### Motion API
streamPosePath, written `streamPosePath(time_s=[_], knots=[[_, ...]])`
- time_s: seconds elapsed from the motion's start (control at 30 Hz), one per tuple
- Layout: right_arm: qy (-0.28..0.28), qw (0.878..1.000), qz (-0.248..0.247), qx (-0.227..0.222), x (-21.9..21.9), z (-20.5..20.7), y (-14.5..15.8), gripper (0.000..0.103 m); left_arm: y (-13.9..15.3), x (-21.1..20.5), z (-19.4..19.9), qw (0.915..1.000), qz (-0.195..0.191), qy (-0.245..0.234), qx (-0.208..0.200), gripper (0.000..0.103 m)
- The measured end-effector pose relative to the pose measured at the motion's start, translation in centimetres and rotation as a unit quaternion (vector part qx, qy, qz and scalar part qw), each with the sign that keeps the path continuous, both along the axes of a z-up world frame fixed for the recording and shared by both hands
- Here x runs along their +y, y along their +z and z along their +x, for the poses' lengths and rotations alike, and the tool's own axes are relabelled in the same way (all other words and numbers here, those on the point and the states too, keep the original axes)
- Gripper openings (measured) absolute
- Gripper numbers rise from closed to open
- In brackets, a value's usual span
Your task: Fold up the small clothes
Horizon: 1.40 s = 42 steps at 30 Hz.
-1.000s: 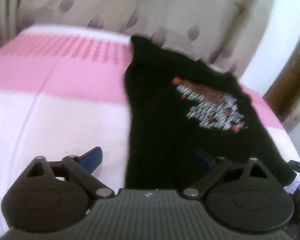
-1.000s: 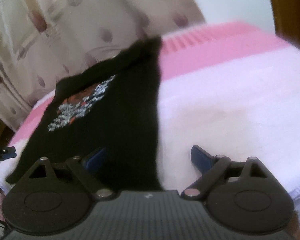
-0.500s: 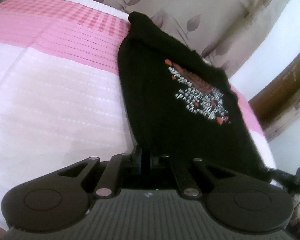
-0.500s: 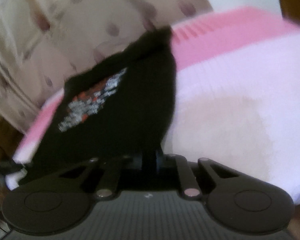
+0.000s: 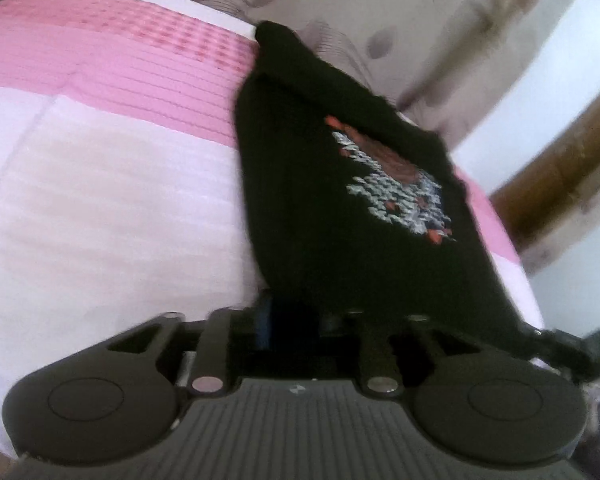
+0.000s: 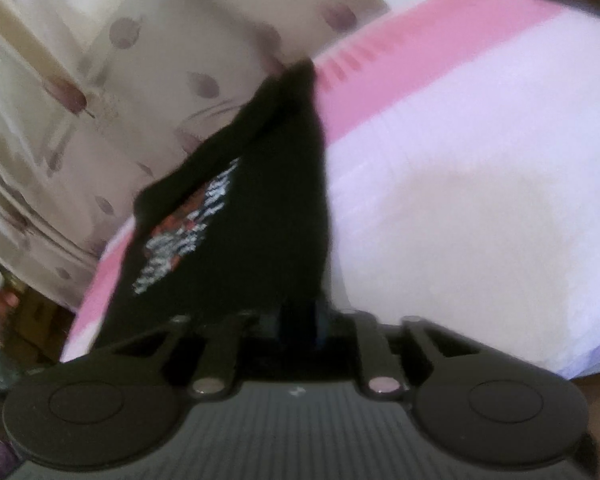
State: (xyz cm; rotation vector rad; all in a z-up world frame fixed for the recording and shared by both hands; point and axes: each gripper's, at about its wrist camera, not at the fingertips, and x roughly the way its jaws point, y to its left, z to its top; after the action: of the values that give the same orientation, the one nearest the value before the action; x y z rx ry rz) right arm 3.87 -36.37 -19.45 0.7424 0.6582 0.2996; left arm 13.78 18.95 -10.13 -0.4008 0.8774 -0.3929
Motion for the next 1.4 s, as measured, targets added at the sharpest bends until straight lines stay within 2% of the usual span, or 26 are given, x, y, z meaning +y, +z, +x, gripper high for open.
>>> streamPosePath(time_s=[0.03, 0.07, 0.1, 0.13, 0.2, 0.23, 0.27, 0.3, 0.33, 0.37, 0.43, 0.5, 0.6, 0.77, 0.87, 0.97, 1.07, 1.1, 1.13, 1.17, 1.2, 1.23, 1.27, 1.3, 1.4], knots=[[0.011, 1.0, 0.004, -0.003, 0.1, 0.1, 0.0, 0.04, 0.0, 0.0, 0.1, 0.9997, -0.016, -0.016, 0.005, 0.059], [0.019, 1.0, 0.004, -0.007, 0.2, 0.1, 0.1, 0.049, 0.1, -0.2, 0.0, 0.9991, -0.027, -0.031, 0.008, 0.082], [0.025, 1.0, -0.005, -0.01, 0.6, 0.2, 0.3, 0.054, 0.2, -0.6, 0.0, 0.9983, -0.03, -0.048, 0.012, 0.098], [0.03, 0.999, -0.016, -0.012, 1.0, 0.2, 0.5, 0.055, 0.3, -1.2, 0.0, 0.9978, -0.024, -0.06, 0.012, 0.102], [0.035, 0.998, -0.045, -0.02, 2.1, 0.3, 0.7, 0.056, 0.4, -2.8, -0.5, 0.9975, 0.018, -0.068, -0.004, 0.099], [0.037, 0.997, -0.056, -0.023, 2.7, 0.5, 0.8, 0.052, 0.4, -3.5, -0.8, 0.997, 0.033, -0.068, -0.015, 0.095], [0.038, 0.996, -0.071, -0.025, 3.2, 0.5, 0.8, 0.032, 0.3, -3.9, -1.1, 0.9965, 0.041, -0.068, -0.025, 0.059], [0.042, 0.996, -0.075, -0.019, 3.6, 0.7, 0.6, 0.014, -0.1, -4.2, -1.2, 0.9961, 0.055, -0.066, -0.023, 0.006], [0.041, 0.997, -0.068, -0.018, 3.6, 0.6, 0.4, 0.014, -0.4, -4.1, -1.2, 0.9965, 0.056, -0.059, -0.017, 0.011], [0.04, 0.998, -0.051, -0.019, 3.4, 0.5, 0.1, 0.011, -0.5, -3.5, -1.5, 0.9982, 0.03, -0.047, -0.023, 0.011], [0.029, 0.999, 0.003, -0.021, 2.5, 0.1, -0.1, 0.011, -0.3, -2.9, -2.0, 0.9993, 0.01, -0.021, -0.028, 0.011], [0.02, 0.997, 0.066, -0.035, 1.5, -0.4, 0.1, 0.01, 0.6, -2.0, -2.4, 0.999, -0.019, -0.001, -0.04, 0.011], [0.01, 0.991, 0.123, -0.055, 0.5, -0.4, 1.3, 0.009, 2.4, -1.3, -2.2, 0.9968, -0.049, 0.016, -0.061, 0.01], [0.0, 0.98, 0.174, -0.097, -0.4, 1.2, 4.4, 0.007, 5.7, -1.2, 0.1, 0.9915, -0.083, 0.036, -0.093, 0.01], [-0.007, 0.977, 0.173, -0.122, -0.9, 3.4, 6.8, 0.007, 7.4, -1.5, 2.4, 0.9875, -0.1, 0.056, -0.109, 0.008], [-0.013, 0.975, 0.173, -0.14, -1.8, 7.3, 9.0, 0.007, 8.5, -1.9, 5.5, 0.9848, -0.112, 0.068, -0.113, 0.008], [-0.033, 0.988, 0.066, -0.134, -1.8, 9.2, 10.7, 0.008, 9.2, -2.5, 8.1, 0.9846, -0.114, 0.075, -0.109, 0.008], [-0.011, 0.99, 0.078, -0.121, -2.1, 9.4, 10.2, 0.009, 9.1, -2.5, 8.3, 0.9845, -0.116, 0.073, -0.109, 0.008], [0.011, 0.992, 0.077, -0.102, -2.1, 9.5, 9.5, 0.011, 9.1, -2.7, 8.3, 0.9848, -0.116, 0.067, -0.111, 0.008], [0.014, 0.996, 0.041, -0.077, -1.8, 8.9, 8.7, 0.019, 9.0, -2.5, 7.8, 0.9855, -0.11, 0.063, -0.113, 0.008], [0.008, 0.998, -0.003, -0.059, -1.4, 8.1, 7.9, 0.036, 8.8, -2.6, 7.7, 0.9863, -0.104, 0.06, -0.113, 0.008], [0.012, 0.999, -0.025, -0.045, -1.2, 7.3, 7.0, 0.048, 8.6, -2.5, 7.3, 0.9868, -0.102, 0.059, -0.111, 0.008], [0.021, 0.999, -0.03, -0.028, -1.2, 6.3, 5.7, 0.068, 8.2, -2.3, 6.8, 0.9871, -0.106, 0.061, -0.104, 0.008], [0.021, 0.999, -0.028, -0.019, -1.2, 5.4, 4.9, 0.075, 7.9, -2.1, 6.5, 0.9872, -0.111, 0.064, -0.095, 0.008], [0.025, 0.999, -0.047, 0.005, -0.4, 3.3, 2.9, 0.075, 7.6, -1.7, 5.4, 0.9872, -0.116, 0.063, -0.09, 0.008]])
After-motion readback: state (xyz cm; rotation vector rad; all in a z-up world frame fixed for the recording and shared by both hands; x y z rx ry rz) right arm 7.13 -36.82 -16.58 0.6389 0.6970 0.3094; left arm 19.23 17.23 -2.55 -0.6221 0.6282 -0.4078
